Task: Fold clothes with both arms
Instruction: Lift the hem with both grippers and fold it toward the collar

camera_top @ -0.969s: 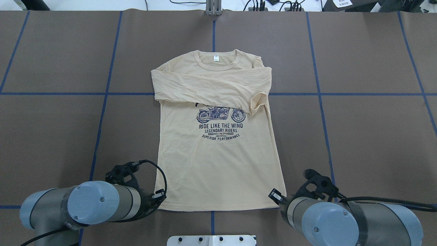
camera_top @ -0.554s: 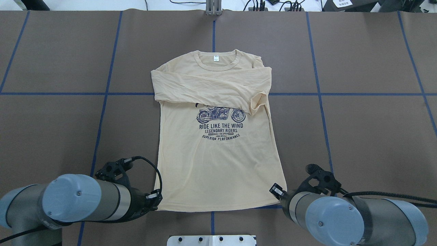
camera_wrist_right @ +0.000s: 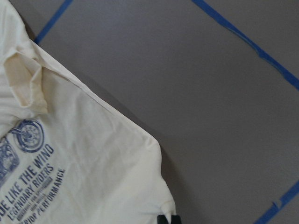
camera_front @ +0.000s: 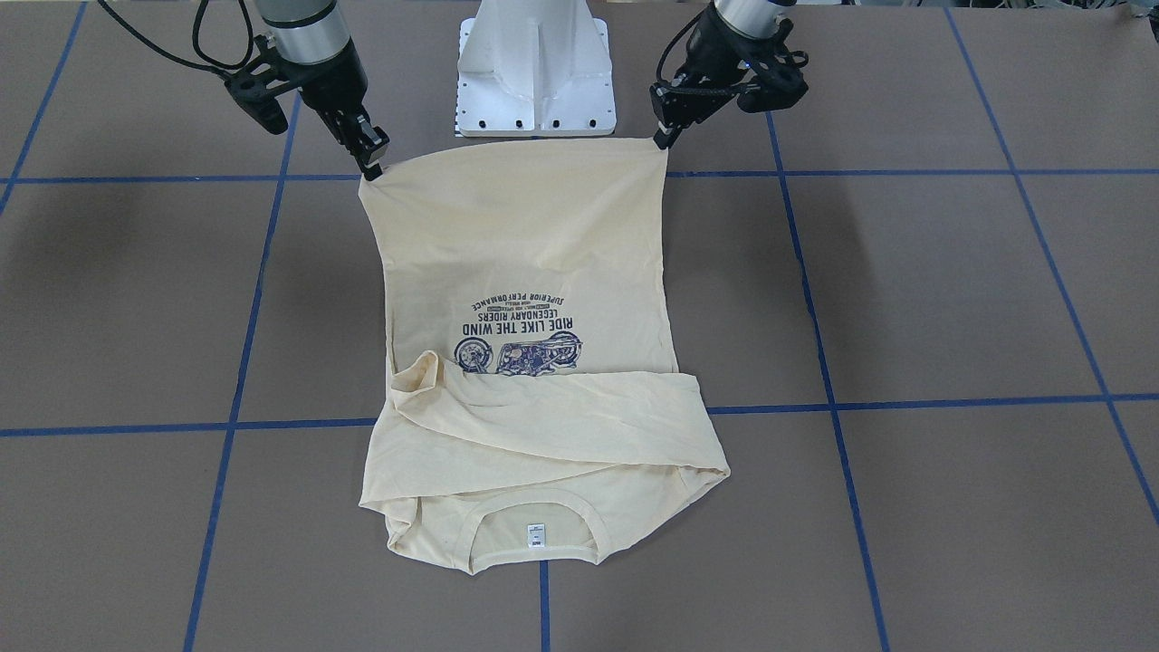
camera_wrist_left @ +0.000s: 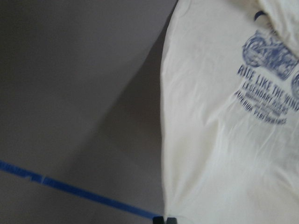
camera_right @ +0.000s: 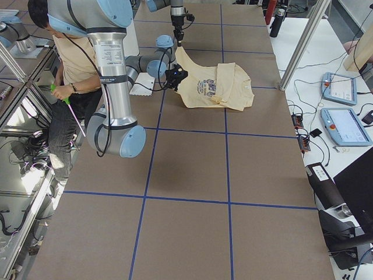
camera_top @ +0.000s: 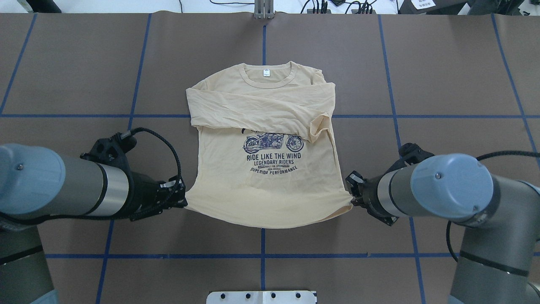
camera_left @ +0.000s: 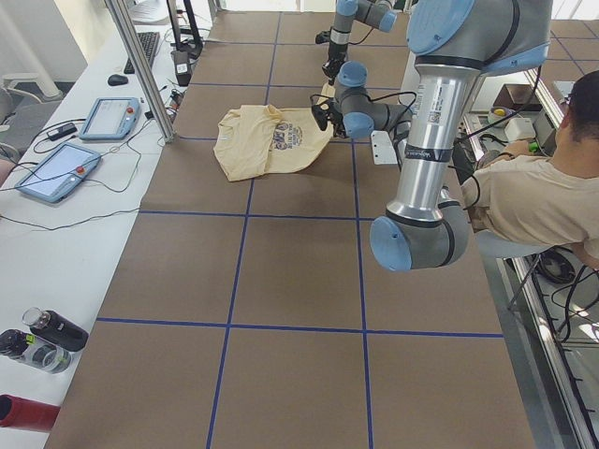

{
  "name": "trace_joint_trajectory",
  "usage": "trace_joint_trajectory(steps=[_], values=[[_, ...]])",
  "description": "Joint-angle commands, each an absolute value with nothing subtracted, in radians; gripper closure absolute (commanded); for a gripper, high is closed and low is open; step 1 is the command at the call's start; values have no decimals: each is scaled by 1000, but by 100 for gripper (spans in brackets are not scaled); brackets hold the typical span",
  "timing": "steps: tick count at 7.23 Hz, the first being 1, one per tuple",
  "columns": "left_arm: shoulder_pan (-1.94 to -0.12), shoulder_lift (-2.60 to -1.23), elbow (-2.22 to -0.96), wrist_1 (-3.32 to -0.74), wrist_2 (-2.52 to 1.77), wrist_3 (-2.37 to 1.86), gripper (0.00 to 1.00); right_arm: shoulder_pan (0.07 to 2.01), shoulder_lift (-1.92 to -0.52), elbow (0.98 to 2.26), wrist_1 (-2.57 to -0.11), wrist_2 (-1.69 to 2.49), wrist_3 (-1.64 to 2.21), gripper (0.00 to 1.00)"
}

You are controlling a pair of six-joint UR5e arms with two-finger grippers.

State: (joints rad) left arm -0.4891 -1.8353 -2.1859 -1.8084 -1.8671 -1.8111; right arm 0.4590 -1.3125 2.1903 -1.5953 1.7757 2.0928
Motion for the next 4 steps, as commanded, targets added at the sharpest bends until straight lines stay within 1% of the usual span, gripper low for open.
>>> trace_joint_trajectory(steps=[1,2,3,4], values=[[-630,-1998,-1965,-1819,-1893,-1740,100,671,-1135,1984,-1601,1926,1975,100],[-681,-2037,-1886,-1824,-1894,-1692,100,701,-1090,1895,-1600,1942,1923,100],[-730,-2048,-1837,-1860,-1893,-1633,100,756,-1009,1775,-1597,1948,1851,100],[-747,-2071,-1763,-1915,-1891,-1629,100,787,-958,1681,-1591,1956,1780,100]])
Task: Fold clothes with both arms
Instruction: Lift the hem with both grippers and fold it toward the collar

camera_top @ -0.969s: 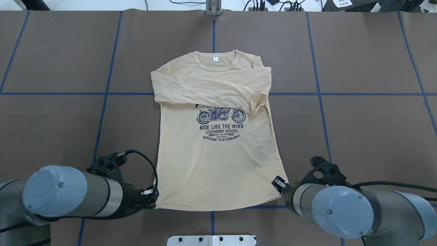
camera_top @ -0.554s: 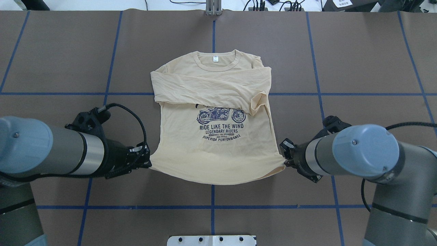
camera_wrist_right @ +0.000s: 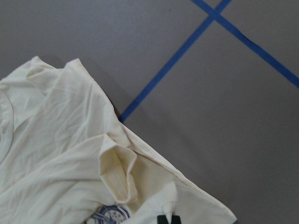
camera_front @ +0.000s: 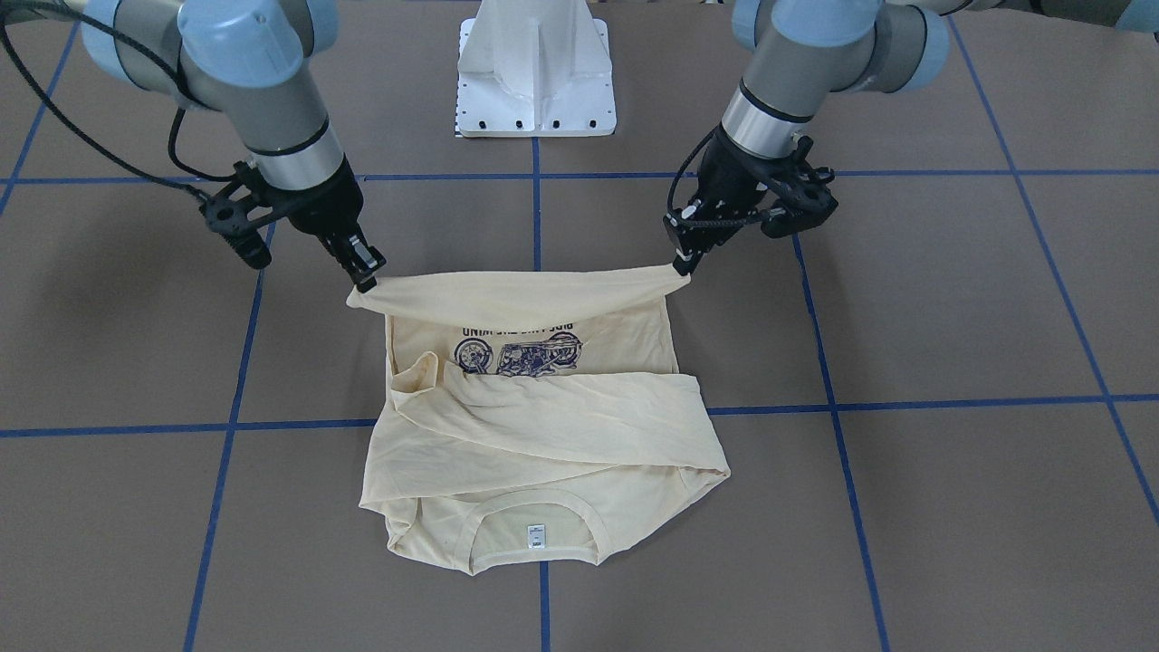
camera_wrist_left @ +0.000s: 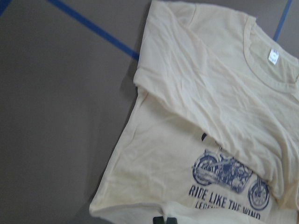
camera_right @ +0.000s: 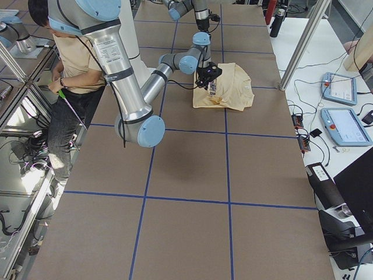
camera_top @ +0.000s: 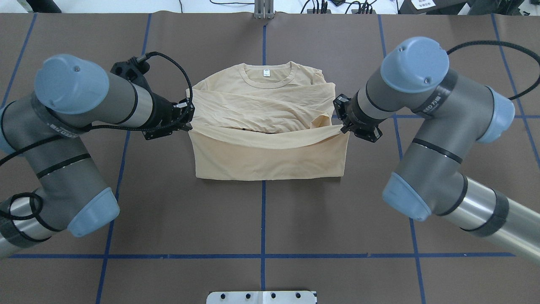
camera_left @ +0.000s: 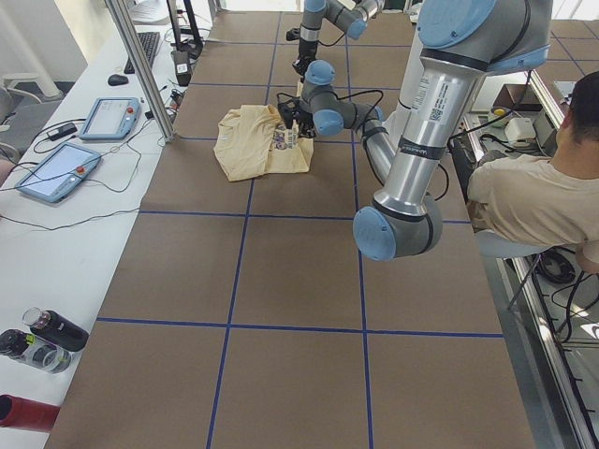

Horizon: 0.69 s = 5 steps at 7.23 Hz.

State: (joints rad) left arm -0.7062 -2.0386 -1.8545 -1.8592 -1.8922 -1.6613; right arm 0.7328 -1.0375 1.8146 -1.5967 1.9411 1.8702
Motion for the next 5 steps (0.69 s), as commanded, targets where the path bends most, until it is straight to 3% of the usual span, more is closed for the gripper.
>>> trace_joint_trajectory(steps=[1,5], values=[[-764,-2098,-1702,-1954,-1891,-1629,100,810,-900,1596,-1591,1956,1752,100],[-810,-2189,-1470,-2097,-1888,-1631,100,838,-746,1305,-1525,1959,1631,100]])
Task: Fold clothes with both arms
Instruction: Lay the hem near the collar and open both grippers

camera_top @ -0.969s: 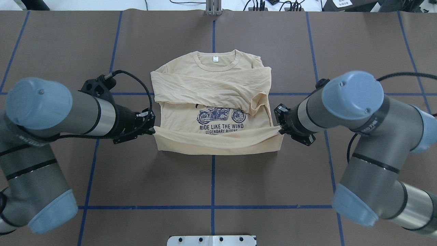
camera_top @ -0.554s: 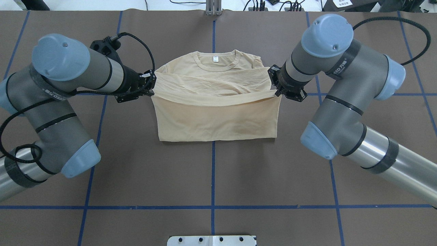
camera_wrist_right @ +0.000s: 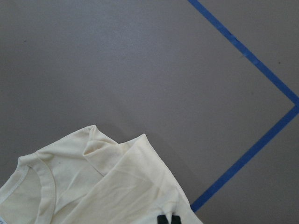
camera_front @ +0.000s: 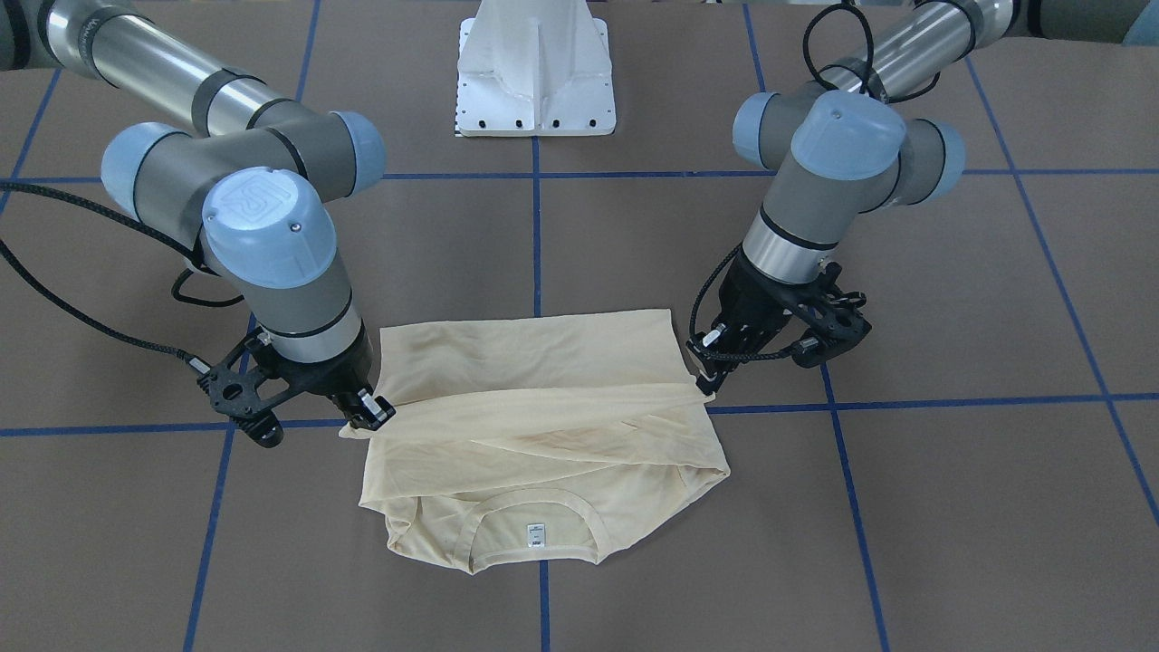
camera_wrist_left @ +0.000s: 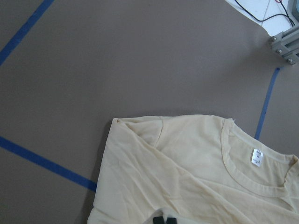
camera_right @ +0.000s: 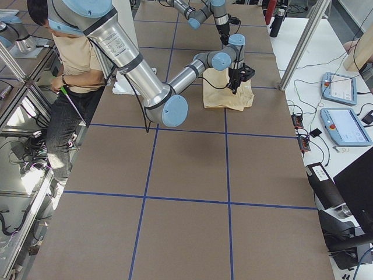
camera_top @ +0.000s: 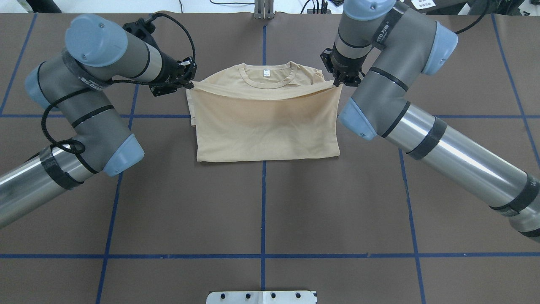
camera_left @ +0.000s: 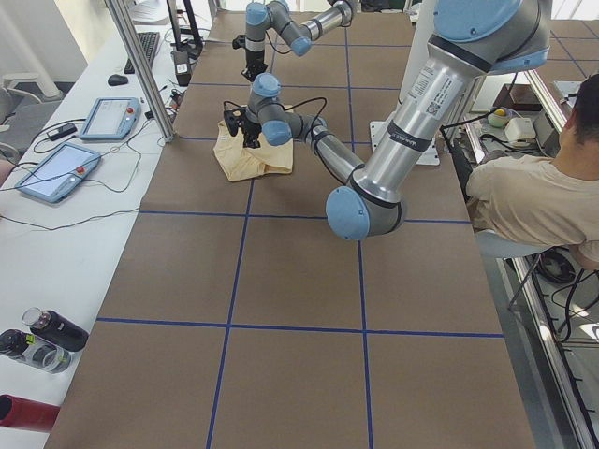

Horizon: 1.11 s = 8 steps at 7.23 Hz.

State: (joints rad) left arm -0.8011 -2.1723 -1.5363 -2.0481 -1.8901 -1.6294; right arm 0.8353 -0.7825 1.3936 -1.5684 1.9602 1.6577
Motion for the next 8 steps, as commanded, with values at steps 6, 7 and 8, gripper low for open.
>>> trace_joint_trajectory(steps=[6,7,8], values=[[-821,-2258,-1247,-2255,-1872,-1631,100,831,-683,1105,-1378,1948,1592,100],[-821,-2270,-1232,-2255,-1858,-1632,100,831,-684,1100,-1371,1948,1592,99],[-819,-2275,-1227,-2255,-1858,-1632,100,831,-678,1100,-1368,1948,1592,75]])
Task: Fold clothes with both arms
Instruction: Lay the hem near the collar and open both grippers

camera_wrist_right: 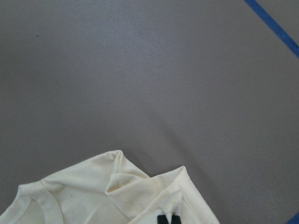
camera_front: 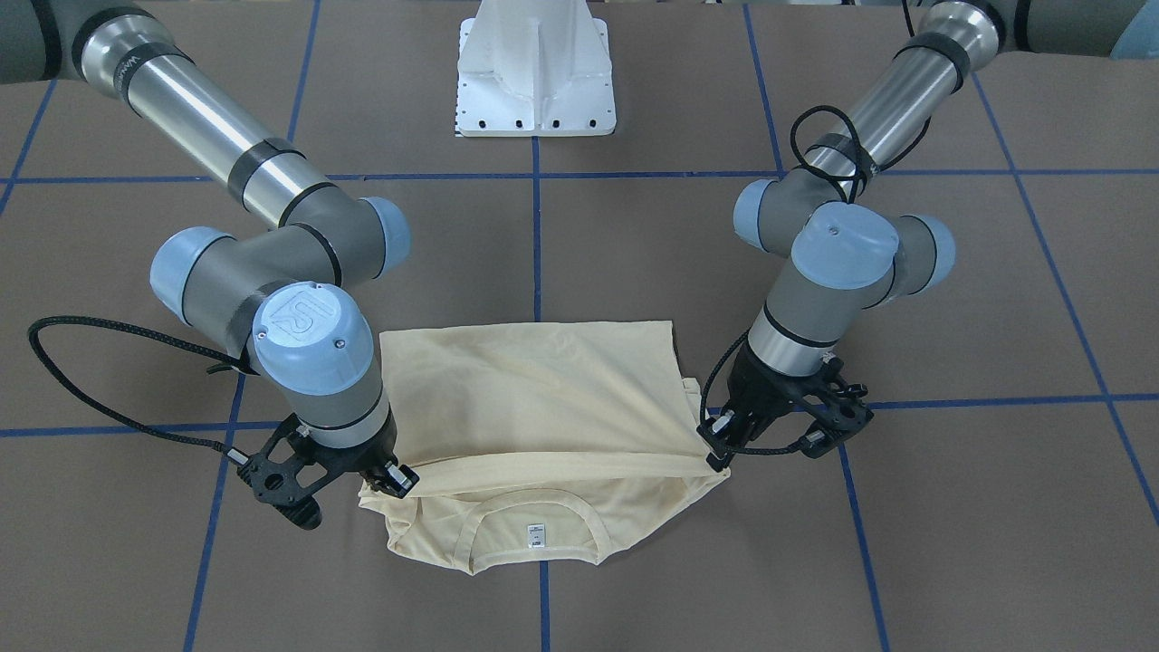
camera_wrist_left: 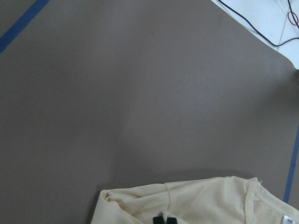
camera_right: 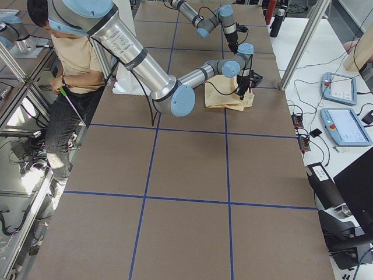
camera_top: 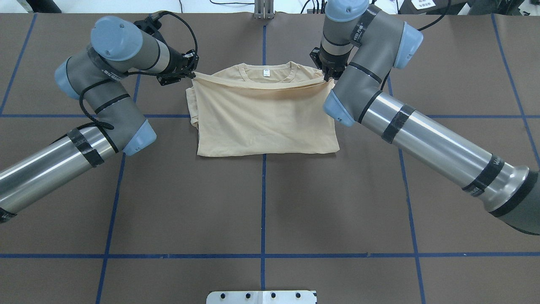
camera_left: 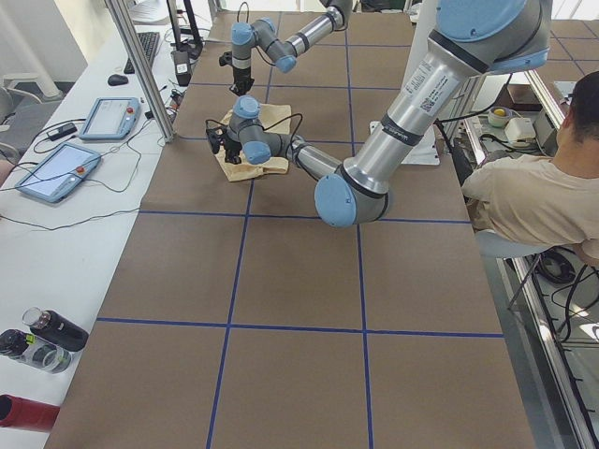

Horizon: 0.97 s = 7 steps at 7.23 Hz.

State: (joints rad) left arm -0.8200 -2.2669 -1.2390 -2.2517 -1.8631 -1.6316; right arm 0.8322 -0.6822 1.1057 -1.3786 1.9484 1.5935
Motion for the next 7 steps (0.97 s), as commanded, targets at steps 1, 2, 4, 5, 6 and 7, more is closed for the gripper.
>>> trace_joint_trajectory(steps=[1,2,4,5,6,7], values=[[-821,-2275,-1218,-2256,-1858,-1632,100,830,-678,1098,-1358,1948,1592,64],[-821,-2275,-1207,-2272,-1858,-1631,100,830,-678,1074,-1332,1948,1592,60],[-821,-2275,-1195,-2279,-1849,-1631,100,831,-675,1055,-1302,1942,1594,50],[-821,-2275,-1189,-2279,-1830,-1629,86,831,-666,1055,-1302,1942,1595,41],[-828,-2275,-1169,-2287,-1829,-1621,78,831,-666,1063,-1301,1942,1597,30],[-836,-2273,-1169,-2289,-1830,-1606,72,833,-666,1081,-1301,1942,1606,27]])
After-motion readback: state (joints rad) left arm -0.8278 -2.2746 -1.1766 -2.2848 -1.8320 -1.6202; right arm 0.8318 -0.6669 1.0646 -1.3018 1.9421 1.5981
